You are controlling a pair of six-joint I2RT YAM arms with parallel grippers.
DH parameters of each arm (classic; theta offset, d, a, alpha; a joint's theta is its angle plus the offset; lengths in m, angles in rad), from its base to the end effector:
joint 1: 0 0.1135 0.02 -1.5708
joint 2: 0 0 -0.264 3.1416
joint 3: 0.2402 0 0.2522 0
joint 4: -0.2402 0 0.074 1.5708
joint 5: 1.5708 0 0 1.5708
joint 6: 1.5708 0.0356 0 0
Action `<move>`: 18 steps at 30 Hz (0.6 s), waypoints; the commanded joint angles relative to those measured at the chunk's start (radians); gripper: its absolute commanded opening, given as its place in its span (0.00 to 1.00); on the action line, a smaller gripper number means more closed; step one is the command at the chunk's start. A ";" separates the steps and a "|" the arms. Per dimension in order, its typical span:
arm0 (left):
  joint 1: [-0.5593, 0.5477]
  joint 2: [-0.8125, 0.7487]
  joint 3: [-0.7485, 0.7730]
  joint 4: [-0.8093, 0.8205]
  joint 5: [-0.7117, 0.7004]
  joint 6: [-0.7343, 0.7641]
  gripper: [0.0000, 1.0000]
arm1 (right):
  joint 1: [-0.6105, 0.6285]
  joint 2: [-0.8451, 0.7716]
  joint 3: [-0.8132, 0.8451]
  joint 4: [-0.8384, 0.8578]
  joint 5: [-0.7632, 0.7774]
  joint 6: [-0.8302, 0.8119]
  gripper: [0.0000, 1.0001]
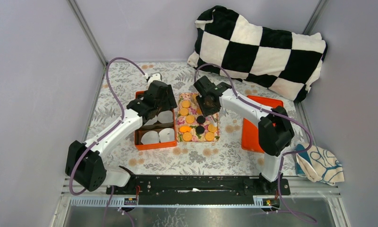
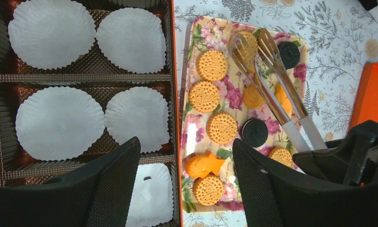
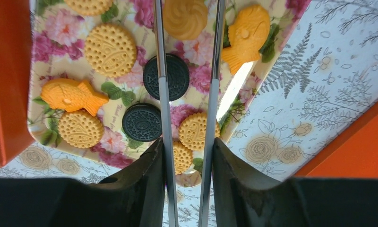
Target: Pack the cookies
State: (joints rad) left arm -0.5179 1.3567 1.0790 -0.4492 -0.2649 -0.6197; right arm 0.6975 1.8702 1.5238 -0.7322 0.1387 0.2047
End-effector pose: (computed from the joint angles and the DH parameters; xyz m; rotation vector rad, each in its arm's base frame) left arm 0.2626 -0.1389 0.2900 -0.2522 2.2704 -0.2954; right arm 0.3100 0.2533 0.2427 -0.5986 2.5686 0.1239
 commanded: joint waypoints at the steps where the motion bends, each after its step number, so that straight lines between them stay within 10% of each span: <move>1: 0.020 -0.024 -0.013 0.035 0.024 -0.008 0.76 | 0.028 -0.037 0.104 -0.005 0.060 -0.006 0.17; 18: 0.184 -0.072 -0.054 0.033 0.054 -0.054 0.66 | 0.174 0.114 0.443 0.008 -0.024 -0.030 0.14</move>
State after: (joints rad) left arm -0.3485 1.3117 1.0397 -0.4427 -0.2211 -0.6640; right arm 0.8501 1.9022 1.8965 -0.7486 0.1692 0.1970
